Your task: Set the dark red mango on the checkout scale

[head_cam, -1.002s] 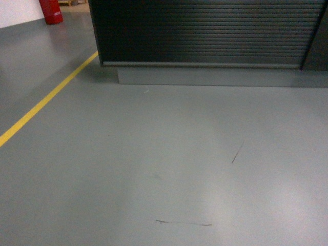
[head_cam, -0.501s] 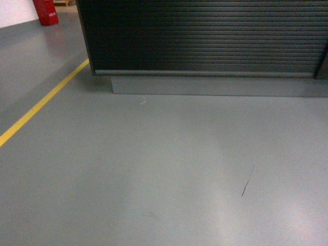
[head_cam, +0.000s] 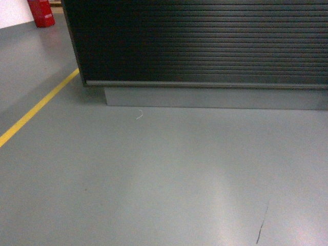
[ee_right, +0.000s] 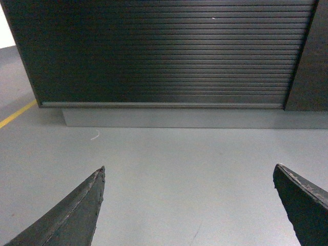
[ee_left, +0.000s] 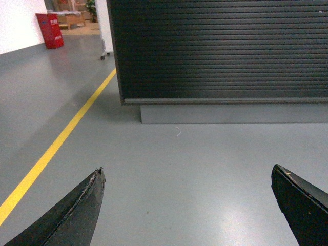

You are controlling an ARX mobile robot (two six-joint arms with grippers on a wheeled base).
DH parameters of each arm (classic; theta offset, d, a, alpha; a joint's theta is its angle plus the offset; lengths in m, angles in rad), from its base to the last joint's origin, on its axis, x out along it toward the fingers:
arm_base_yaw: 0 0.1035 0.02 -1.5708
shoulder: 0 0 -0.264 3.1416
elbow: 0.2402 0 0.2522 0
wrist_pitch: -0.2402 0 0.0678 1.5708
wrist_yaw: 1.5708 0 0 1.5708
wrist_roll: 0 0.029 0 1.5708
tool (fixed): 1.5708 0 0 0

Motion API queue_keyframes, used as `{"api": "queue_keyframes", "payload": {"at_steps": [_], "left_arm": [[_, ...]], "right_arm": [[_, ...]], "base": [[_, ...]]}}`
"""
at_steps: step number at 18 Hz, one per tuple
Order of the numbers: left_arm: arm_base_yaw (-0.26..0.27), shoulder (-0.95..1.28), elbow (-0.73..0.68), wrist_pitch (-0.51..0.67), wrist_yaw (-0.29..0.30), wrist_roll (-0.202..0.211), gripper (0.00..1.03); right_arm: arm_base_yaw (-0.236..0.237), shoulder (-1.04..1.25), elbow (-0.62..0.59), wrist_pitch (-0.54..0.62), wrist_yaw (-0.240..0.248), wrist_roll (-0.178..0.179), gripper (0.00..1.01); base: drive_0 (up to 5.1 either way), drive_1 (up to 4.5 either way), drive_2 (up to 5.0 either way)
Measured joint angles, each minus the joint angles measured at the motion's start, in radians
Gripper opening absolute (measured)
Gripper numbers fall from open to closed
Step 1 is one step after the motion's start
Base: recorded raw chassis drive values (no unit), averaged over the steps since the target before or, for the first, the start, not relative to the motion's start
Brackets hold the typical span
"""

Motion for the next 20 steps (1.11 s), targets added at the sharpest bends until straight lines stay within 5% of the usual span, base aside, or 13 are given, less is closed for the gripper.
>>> {"api": "queue_keyframes", "payload": {"at_steps": [20], "left_arm": [[0.000, 0.000, 0.000, 0.001, 0.000, 0.000, 0.98]], "right_arm": [[0.000, 0.000, 0.000, 0.003, 0.000, 0.000, 0.98]], "base": [[0.0, 4.22, -4.2]]}}
